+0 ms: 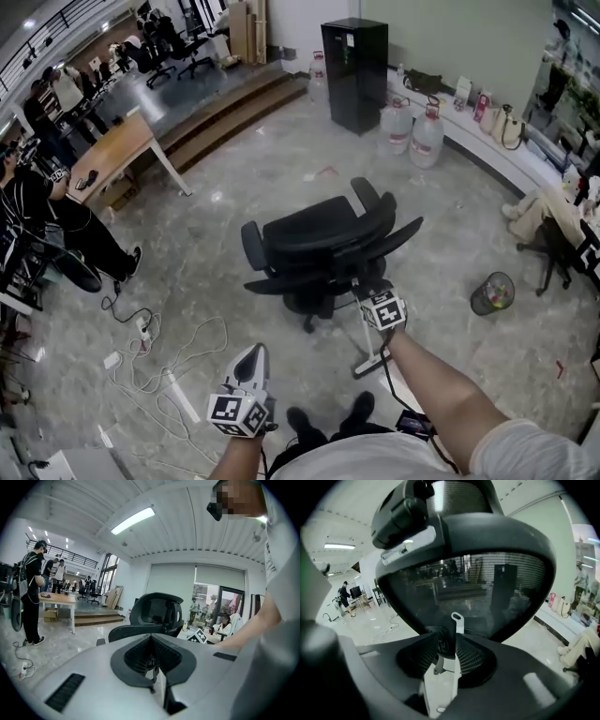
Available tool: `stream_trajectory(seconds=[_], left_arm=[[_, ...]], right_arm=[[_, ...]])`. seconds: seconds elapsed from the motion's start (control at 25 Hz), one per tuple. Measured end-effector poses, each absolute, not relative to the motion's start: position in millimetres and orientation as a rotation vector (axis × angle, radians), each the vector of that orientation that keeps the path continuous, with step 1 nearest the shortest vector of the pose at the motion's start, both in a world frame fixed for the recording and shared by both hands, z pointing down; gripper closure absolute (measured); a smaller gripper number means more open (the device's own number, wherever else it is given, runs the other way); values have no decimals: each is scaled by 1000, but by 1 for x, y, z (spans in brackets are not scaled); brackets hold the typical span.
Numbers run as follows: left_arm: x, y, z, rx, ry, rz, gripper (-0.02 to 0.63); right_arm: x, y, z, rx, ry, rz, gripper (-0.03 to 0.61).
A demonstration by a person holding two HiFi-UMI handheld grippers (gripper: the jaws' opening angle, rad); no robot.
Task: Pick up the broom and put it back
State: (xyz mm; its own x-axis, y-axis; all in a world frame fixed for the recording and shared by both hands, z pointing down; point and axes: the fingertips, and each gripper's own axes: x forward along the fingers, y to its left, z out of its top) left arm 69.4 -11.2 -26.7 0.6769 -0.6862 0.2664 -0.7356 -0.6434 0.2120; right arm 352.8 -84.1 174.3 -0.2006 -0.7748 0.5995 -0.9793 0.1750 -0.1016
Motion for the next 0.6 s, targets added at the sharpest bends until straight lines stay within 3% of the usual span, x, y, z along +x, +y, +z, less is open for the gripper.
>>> stream_trajectory(seconds=[0.28, 0.6], left_arm=[[54, -19, -71, 2648, -1122, 149, 609], [-7, 11, -124, 2732, -1054, 49, 609]], right_arm=[[299, -47, 80, 1664, -2206, 573, 463], [152, 8, -49, 1602, -2492, 407, 522]])
